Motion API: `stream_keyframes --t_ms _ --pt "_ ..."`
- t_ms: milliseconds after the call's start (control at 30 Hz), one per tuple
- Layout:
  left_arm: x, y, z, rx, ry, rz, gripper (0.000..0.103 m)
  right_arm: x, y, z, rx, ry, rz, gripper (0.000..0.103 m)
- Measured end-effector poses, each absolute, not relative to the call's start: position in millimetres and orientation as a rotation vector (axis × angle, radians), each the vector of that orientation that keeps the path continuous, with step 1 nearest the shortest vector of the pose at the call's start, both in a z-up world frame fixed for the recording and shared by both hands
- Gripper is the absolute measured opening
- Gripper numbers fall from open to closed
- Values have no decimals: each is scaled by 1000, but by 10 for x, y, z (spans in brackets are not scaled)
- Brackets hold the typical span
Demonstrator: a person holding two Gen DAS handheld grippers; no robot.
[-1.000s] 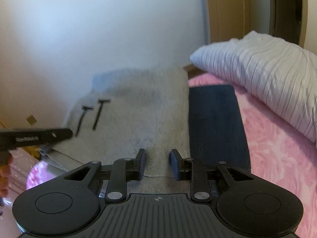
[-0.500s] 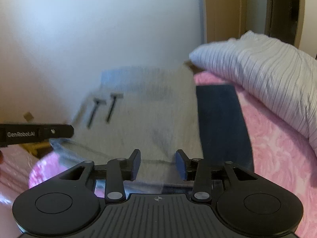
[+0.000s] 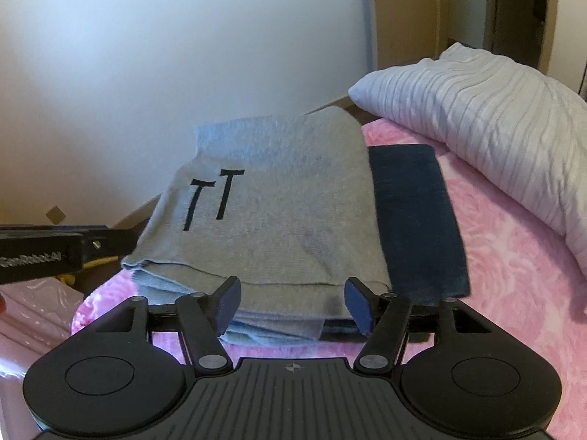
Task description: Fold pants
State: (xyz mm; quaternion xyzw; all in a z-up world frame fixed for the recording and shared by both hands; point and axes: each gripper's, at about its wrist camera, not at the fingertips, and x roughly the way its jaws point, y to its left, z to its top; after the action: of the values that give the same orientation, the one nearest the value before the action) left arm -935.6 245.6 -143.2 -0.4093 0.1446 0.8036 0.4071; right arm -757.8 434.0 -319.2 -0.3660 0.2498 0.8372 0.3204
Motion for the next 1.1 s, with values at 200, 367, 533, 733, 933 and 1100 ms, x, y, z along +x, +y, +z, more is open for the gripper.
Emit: stream_keyframes --t_ms 200,367,533,733,933,1100 --pt "-9063 2212 -968 -963 362 2033 56 -7282 4146 -2774 -886 704 2211 65" --pt "-8694 1892 -622 -894 352 2053 71 -6994 3852 -2342 -825 673 2246 67" --pt "-8287 1523 -354 -868 326 2066 81 -6671 3475 -1972 -785 647 2282 70" --pt "-7811 1144 -75 -817 296 2109 93 -6316 3002 -1725 -793 574 2297 72" --pt "-7392 891 48 -770 294 2185 102 -5968 2626 -1607 -795 554 2304 73" --pt "-7062 723 83 -761 292 2197 102 -5758 2417 -1554 -802 515 2267 73"
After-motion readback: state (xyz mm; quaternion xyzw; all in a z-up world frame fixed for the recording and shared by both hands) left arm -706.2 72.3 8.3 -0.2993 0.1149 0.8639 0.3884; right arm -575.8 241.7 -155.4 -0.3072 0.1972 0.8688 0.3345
